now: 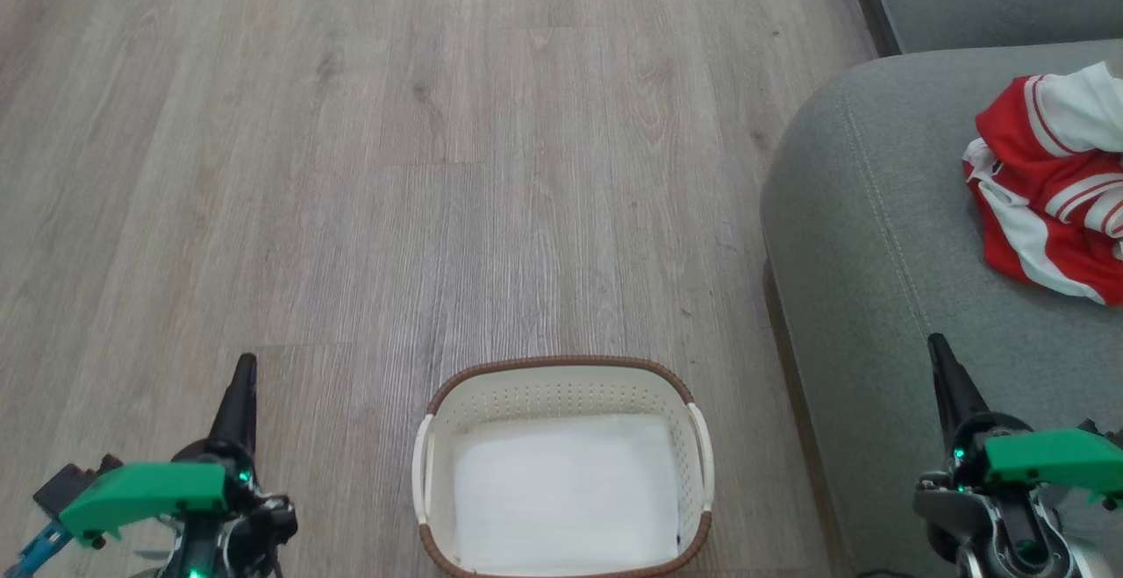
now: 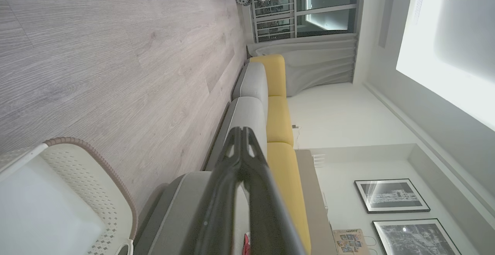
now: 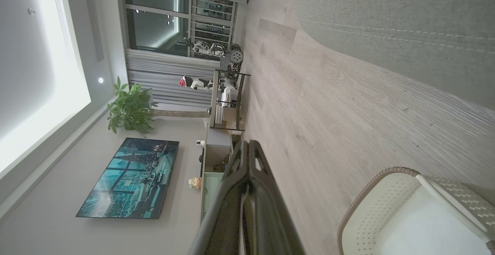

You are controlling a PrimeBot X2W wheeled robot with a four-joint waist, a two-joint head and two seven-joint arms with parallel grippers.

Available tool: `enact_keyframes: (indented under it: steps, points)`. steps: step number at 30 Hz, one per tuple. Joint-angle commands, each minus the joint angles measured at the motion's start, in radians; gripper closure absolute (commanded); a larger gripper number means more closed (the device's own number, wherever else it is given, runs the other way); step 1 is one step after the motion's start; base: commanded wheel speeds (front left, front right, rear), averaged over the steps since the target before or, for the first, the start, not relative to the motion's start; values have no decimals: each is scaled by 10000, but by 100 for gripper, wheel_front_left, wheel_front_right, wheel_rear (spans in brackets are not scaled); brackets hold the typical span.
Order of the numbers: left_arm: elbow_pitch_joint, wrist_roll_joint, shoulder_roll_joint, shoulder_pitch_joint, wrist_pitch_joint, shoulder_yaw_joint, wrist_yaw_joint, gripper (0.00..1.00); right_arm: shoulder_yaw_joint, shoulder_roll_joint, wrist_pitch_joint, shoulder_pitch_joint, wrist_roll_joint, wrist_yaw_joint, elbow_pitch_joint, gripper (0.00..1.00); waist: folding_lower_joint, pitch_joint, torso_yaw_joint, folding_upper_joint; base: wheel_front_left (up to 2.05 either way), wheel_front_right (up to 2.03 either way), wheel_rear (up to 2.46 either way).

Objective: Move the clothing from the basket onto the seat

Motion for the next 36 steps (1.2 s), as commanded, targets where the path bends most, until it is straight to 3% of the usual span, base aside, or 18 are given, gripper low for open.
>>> enact_keyframes:
  steps: [1,11,36]
  points:
    - [-366,-317,27,-575,140,427,-85,100,132,38,117,-580,374,-1,-291,100,0,1,-10,0,0,0,0]
    - [-381,-1223,-78,-672,416,688,-163,100,38,93,399,-712,1376,-2,-250,100,0,7,-60,0,0,0,0]
    - [-382,-1225,-78,-672,414,685,-163,100,25,102,410,-714,1365,-2,-249,100,0,7,-60,0,0,0,0]
